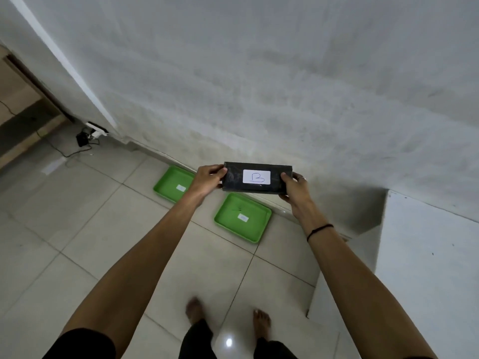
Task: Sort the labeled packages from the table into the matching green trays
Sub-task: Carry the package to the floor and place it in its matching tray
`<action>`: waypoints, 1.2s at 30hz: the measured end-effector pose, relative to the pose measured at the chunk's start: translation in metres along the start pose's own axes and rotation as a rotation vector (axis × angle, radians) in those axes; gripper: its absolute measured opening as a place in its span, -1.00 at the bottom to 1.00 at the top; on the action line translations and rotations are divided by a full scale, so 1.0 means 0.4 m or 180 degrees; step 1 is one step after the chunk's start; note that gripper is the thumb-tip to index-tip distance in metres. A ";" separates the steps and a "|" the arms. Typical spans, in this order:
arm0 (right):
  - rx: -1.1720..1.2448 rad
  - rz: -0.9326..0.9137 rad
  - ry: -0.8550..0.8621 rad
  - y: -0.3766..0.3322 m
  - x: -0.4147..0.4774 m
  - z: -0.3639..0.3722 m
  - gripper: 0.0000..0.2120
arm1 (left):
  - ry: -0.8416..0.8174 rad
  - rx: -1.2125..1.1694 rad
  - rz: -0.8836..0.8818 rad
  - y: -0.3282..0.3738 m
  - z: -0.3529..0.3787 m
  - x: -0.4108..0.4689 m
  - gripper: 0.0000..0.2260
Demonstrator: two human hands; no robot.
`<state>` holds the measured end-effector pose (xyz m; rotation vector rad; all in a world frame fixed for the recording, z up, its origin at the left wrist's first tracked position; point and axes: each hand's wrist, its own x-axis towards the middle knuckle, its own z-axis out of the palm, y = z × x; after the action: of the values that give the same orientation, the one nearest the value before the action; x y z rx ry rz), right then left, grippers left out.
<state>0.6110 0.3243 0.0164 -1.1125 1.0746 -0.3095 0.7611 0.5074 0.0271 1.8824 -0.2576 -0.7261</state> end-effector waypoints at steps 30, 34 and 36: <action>0.0421 0.0360 0.1296 1.358 1.362 0.268 -0.61 | -0.0789 0.1137 0.0058 -1.390 0.332 1.299 -0.57; 0.0494 0.0369 0.1276 1.456 1.473 0.277 -0.57 | -0.0709 0.1640 0.0360 -1.511 0.342 1.378 -0.60; 0.0418 0.0366 0.1321 1.491 1.510 0.286 -0.56 | -0.0627 0.1877 0.0610 -1.548 0.341 1.404 -0.61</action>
<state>0.8317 0.2536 -0.8081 -0.8838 1.4566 -0.5272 1.0327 0.3911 -0.7667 2.2925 -0.8411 -0.7561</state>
